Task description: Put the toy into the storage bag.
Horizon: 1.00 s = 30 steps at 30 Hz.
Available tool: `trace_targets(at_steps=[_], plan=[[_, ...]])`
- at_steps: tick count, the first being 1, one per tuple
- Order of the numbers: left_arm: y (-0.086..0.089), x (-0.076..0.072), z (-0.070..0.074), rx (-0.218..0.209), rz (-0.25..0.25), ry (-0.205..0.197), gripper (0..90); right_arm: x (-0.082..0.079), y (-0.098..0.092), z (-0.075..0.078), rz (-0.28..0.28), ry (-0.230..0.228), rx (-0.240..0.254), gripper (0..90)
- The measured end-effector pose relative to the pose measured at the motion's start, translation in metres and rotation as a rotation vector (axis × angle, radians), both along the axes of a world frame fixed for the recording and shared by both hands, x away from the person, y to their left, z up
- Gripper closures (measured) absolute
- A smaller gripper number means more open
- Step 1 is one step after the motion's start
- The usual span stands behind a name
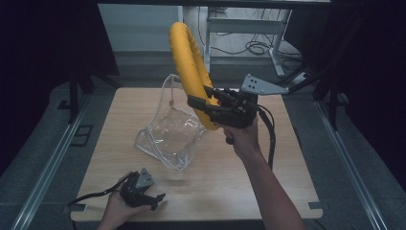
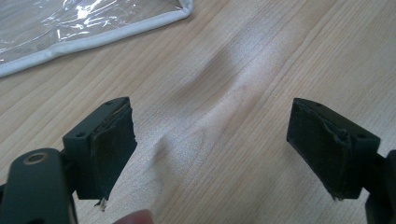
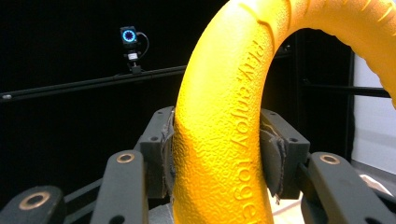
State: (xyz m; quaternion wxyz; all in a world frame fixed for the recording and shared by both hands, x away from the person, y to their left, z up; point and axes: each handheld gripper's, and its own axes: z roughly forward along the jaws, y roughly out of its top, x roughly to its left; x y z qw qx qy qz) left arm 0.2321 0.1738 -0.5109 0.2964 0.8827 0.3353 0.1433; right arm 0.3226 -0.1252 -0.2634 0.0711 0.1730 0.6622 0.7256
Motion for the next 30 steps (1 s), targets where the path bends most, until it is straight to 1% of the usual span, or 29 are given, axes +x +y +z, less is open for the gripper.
trace_targets(at_steps=[5, 13, 24, 30], plan=[[0.000, 0.000, 0.000, -0.007, 0.004, -0.002, 15.2, 0.001, 0.010, -0.002, 0.021, 0.001, 0.006, 50.6], [0.000, 0.000, 0.000, -0.004, 0.004, -0.001, 15.2, 0.003, 0.025, -0.006, 0.046, 0.013, -0.004, 50.6], [0.000, -0.001, 0.001, 0.002, 0.001, -0.003, 15.2, 0.002, 0.042, -0.010, 0.074, 0.017, 0.009, 50.5], [0.001, -0.001, 0.001, 0.003, 0.003, -0.005, 15.2, 0.003, 0.052, -0.017, 0.093, 0.033, 0.015, 50.5]])
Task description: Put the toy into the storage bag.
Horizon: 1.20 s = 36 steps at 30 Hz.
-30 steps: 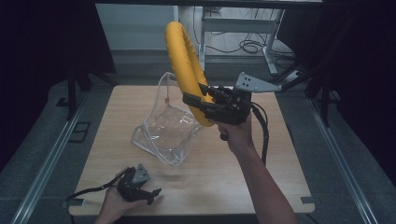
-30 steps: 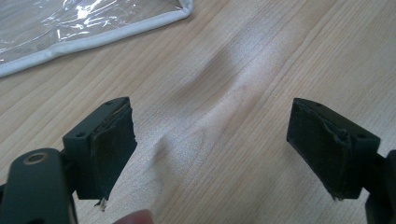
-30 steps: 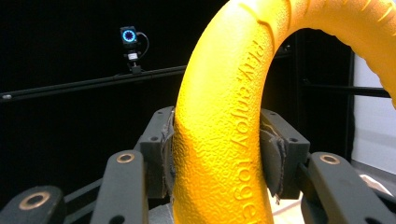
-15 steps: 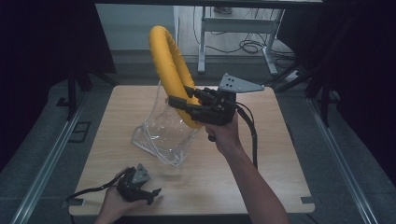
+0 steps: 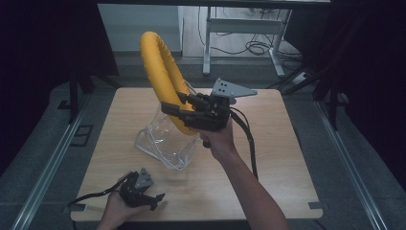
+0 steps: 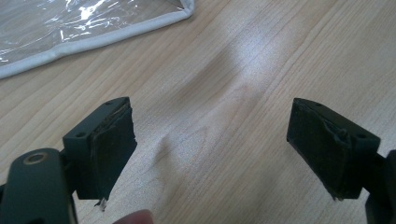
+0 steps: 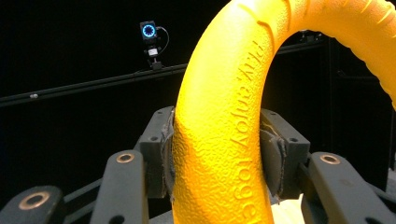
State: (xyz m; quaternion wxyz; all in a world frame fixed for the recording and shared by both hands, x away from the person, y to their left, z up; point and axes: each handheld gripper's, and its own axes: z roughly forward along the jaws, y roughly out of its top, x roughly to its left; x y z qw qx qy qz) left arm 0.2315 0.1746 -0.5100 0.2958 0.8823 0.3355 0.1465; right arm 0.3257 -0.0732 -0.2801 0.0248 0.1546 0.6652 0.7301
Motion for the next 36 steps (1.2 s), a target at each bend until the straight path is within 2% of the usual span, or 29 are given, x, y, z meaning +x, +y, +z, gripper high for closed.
trace_targets(at_steps=[11, 26, 36], plan=[[0.000, 0.000, 0.000, 0.003, -0.003, 0.001, 15.2, 0.006, 0.014, -0.017, 0.004, 0.039, 0.009, 50.5], [-0.001, 0.000, -0.002, 0.008, -0.002, 0.003, 15.1, 0.013, 0.014, -0.045, -0.027, 0.084, 0.035, 50.5], [-0.001, 0.000, -0.003, 0.009, -0.004, 0.003, 15.1, 0.015, 0.017, -0.064, -0.032, 0.107, 0.027, 50.4]])
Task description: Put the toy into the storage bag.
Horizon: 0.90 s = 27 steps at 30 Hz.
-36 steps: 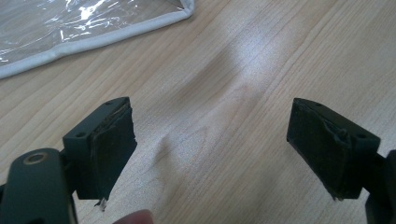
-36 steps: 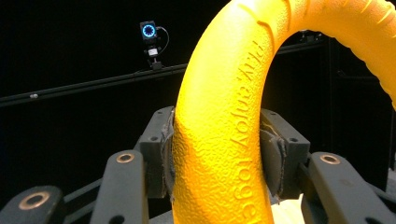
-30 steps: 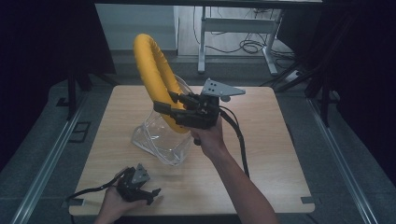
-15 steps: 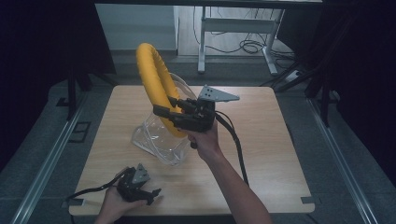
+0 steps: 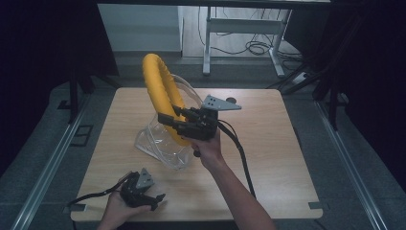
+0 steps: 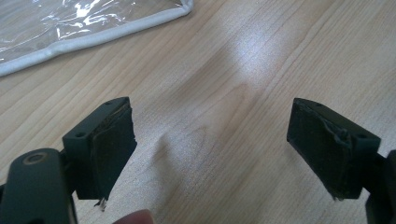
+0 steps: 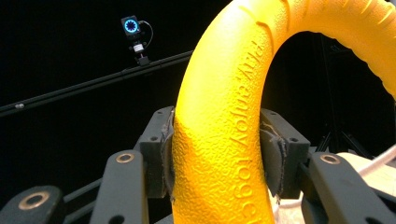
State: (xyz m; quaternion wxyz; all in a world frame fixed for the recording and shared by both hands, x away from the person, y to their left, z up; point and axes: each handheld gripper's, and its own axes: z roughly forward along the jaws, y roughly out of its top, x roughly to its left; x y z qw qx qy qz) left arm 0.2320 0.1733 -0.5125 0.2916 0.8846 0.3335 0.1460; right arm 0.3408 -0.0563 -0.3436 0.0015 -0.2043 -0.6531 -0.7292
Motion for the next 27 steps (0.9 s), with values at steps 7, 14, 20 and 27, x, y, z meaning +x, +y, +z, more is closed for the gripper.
trace_targets(at_steps=[7, 14, 20, 27], plan=[[-0.001, 0.000, -0.001, -0.002, -0.001, 0.000, 15.1, 0.002, -0.003, -0.011, -0.017, 0.021, 0.013, 50.4], [-0.001, 0.000, -0.002, -0.003, 0.000, 0.003, 15.1, 0.006, -0.004, -0.021, -0.032, 0.044, 0.030, 50.3], [-0.001, 0.000, -0.002, -0.003, -0.001, 0.004, 15.1, 0.010, -0.003, -0.030, -0.046, 0.079, 0.041, 50.3], [-0.001, 0.000, -0.002, 0.000, -0.003, 0.005, 15.1, 0.012, 0.000, -0.039, -0.051, 0.090, 0.044, 50.3]])
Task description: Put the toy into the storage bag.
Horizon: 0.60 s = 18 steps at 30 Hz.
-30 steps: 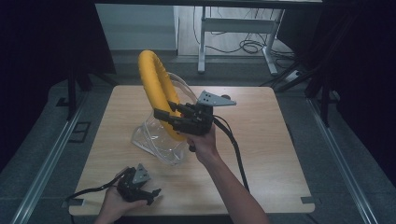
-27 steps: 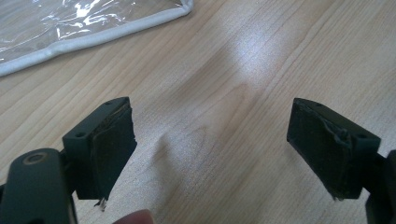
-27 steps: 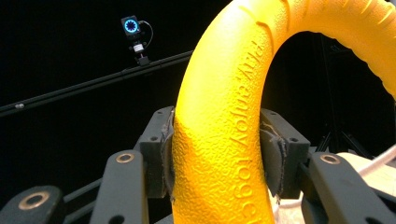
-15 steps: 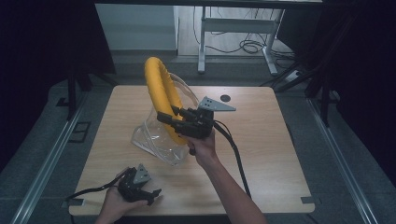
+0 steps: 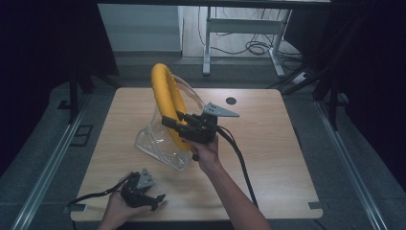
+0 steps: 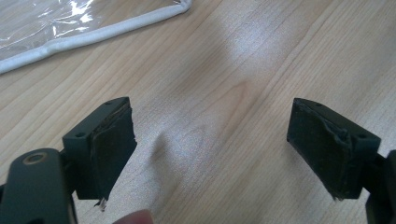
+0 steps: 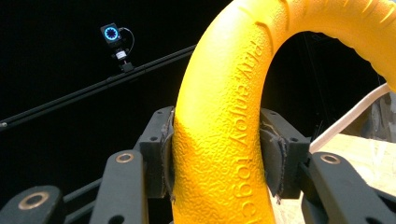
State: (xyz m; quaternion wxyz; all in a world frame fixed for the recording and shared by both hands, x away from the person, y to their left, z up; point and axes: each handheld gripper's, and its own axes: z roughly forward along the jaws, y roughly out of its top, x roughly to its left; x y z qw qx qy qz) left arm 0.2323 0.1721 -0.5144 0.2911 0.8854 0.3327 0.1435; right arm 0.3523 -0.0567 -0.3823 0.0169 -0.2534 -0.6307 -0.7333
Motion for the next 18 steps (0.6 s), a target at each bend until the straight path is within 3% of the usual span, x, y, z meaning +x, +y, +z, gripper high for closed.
trace_targets(at_steps=[4, 14, 18], plan=[[0.000, 0.000, 0.000, 0.001, -0.001, 0.001, 15.1, 0.000, 0.000, -0.005, -0.008, 0.010, 0.004, 50.3], [-0.001, 0.000, -0.001, 0.005, -0.004, 0.003, 15.1, 0.008, -0.001, -0.027, -0.018, 0.094, 0.020, 50.0], [0.000, 0.000, 0.000, 0.003, -0.002, 0.003, 15.1, 0.009, 0.001, -0.028, -0.021, 0.103, -0.006, 49.8]])
